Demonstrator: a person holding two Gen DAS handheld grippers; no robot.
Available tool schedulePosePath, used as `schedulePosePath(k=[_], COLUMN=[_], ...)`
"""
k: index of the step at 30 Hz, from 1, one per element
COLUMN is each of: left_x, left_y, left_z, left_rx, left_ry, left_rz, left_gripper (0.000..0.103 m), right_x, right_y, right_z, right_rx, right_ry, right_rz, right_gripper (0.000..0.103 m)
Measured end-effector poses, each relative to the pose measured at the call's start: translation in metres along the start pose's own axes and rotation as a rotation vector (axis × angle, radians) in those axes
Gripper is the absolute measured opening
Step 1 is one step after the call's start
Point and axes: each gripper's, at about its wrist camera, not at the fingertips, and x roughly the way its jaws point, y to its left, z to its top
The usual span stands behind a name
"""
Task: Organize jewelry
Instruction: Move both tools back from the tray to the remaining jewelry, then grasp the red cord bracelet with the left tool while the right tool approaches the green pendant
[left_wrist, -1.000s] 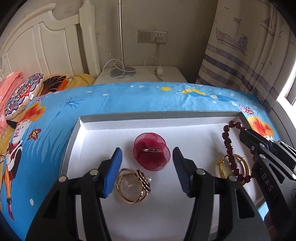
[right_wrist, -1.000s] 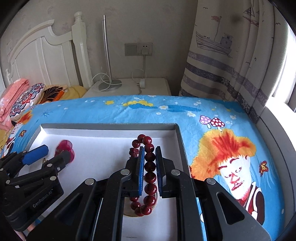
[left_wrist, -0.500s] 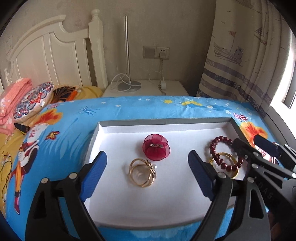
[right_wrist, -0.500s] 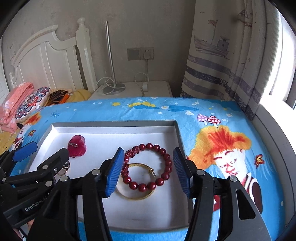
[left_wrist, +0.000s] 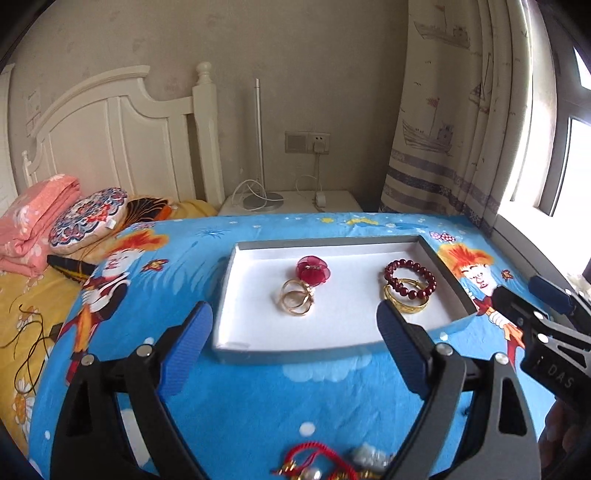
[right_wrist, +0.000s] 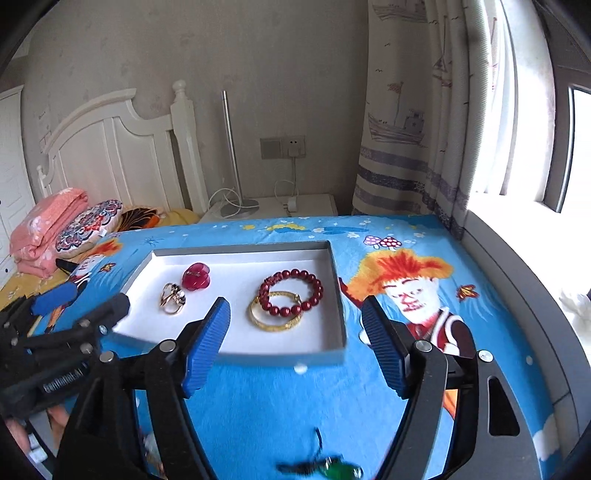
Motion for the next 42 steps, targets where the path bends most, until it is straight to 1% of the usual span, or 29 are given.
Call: schedulePosePath(k=[4, 8, 10, 15, 18, 19, 21, 24, 26, 32, 37, 42], left_x=[-0.023, -0.041, -0.049, -0.057, -0.057, -0.056, -0.053, -0.048, -0.041, -0.022, -0.016, -0.017], left_y=[0.015, 0.026, 0.028, 0.029, 0.03, 0.03, 0.029, 0.022, 0.019, 0.024, 0.027, 0.025], left_z=[-0.01, -0.028, -0.038, -0.065, -0.08, -0.086, -0.098, -0.109, -0.115, -0.121, -0.12, -0.117], left_rx=[-0.032, -0.049, -0.05, -0.019, -0.02, -0.024, -0.022, -0.016, -0.019, -0.048, -0.052, -0.056], left_ry=[-0.003, 0.006, 0.013, 0.059, 0.089, 0.102, 0.128, 0.157, 0.181, 0.215, 0.221, 0.219], left_rz=[0.011, 0.018, 0.0, -0.014, -0.039, -0.047, -0.074, -0.097, -0.116, -0.121, -0.118, -0.133], left_gripper=[0.087, 0.087, 0.082, 0.058, 0.048, 0.047, 0.039, 0.034, 0.032, 0.027, 0.026, 0.025], right_x=[-0.024, -0.037, -0.042, -0.051, -0.055, -0.056, -0.056, -0.054, -0.052, -0.048, -0.046, -0.045], right_y=[-0.011, -0.02, -0.022, -0.024, -0.024, -0.024, -0.022, -0.019, -0.017, -0.011, -0.011, -0.01], right_z=[-0.018, -0.039, -0.05, -0.077, -0.088, -0.091, -0.095, -0.1, -0.103, -0.107, -0.107, -0.108], right_rx=[0.003, 0.005, 0.003, 0.002, -0.003, 0.0, -0.005, -0.01, -0.016, -0.034, -0.032, -0.034], right_ry=[-0.005, 0.016, 0.024, 0.043, 0.046, 0.052, 0.056, 0.069, 0.076, 0.086, 0.091, 0.093], right_rz=[-0.013, -0.023, -0.035, -0.04, -0.043, -0.036, -0.035, -0.024, -0.019, -0.006, 0.001, 0.006], right_gripper=[0.07, 0.07, 0.07, 0.07, 0.07, 0.07, 0.07, 0.07, 0.07, 0.07, 0.07, 0.07])
